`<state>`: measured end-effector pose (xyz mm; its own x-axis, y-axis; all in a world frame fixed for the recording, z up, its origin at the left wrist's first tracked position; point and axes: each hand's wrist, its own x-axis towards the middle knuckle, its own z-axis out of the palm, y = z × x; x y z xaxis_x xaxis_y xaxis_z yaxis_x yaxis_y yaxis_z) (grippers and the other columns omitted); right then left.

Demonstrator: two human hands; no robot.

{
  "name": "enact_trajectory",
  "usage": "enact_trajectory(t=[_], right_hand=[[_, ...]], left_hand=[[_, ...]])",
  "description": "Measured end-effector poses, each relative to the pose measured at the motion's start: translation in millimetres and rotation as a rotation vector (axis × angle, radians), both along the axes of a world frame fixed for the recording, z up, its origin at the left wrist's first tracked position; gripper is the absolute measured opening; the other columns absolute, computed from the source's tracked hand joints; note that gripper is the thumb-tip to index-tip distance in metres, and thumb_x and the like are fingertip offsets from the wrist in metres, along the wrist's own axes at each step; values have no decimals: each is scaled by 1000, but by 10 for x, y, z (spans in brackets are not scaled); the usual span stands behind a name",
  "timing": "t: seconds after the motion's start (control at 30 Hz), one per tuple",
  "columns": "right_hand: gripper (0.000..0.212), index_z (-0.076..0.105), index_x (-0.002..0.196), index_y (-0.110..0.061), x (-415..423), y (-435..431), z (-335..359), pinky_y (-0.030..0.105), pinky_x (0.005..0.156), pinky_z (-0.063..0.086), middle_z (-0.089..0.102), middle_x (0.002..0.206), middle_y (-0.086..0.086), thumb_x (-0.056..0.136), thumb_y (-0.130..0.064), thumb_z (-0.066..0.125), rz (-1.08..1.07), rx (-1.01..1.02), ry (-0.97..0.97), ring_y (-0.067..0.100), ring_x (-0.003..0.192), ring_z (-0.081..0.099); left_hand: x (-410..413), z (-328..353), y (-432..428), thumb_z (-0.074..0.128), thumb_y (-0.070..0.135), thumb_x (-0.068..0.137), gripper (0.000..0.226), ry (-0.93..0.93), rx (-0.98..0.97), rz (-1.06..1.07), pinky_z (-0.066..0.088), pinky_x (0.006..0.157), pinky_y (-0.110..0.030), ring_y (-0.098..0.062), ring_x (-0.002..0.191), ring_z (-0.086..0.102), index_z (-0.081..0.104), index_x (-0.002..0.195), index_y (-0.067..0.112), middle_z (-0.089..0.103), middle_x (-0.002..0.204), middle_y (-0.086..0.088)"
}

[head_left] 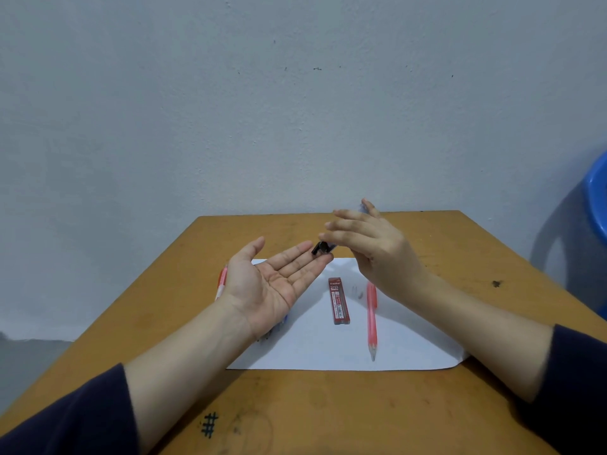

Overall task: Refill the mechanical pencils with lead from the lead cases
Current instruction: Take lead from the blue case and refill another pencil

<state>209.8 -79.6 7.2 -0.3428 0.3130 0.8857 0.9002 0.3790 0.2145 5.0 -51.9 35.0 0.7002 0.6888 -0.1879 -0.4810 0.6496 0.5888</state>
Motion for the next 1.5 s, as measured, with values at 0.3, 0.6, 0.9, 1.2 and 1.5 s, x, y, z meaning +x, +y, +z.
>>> enact_trajectory(t=[0.3, 0.6, 0.9, 1.2, 1.5], right_hand=[[35, 69, 111, -9, -1, -21, -12, 56, 99, 42, 70, 105, 6, 84, 12, 59, 14, -40, 39, 24, 108, 64], [37, 71, 108, -11, 36, -8, -25, 56, 99, 40, 69, 100, 8, 87, 12, 50, -15, -29, 7, 24, 104, 64], [46, 68, 113, -10, 3, -8, -9, 57, 98, 40, 67, 99, 12, 83, 18, 48, -22, -2, -8, 27, 98, 64], [45, 70, 112, -9, 8, -11, -22, 57, 97, 41, 67, 97, 11, 82, 19, 51, -52, -10, -34, 27, 97, 65], [44, 71, 110, -13, -18, -25, -30, 52, 92, 47, 68, 97, 10, 81, 16, 55, -62, -14, 20, 24, 94, 65]], left_hand=[[-6, 2, 0, 38, 36, 99, 58, 22, 5, -12, 50, 85, -53, -48, 105, 62, 53, 120, -16, 60, 116, -34], [-13, 9, 3, 38, 34, 99, 56, 39, 2, -28, 50, 85, -53, -46, 105, 62, 53, 119, -16, 61, 115, -34], [-12, 8, 9, 38, 33, 99, 56, 24, -2, -58, 51, 85, -52, -47, 104, 62, 53, 119, -17, 61, 115, -34], [-13, 11, 2, 38, 31, 99, 54, 6, -23, -63, 51, 86, -52, -46, 104, 63, 54, 119, -16, 61, 115, -34], [-11, 31, -4, 43, 17, 96, 41, 2, 14, -69, 51, 87, -50, -45, 104, 63, 55, 117, -16, 62, 114, -33]])
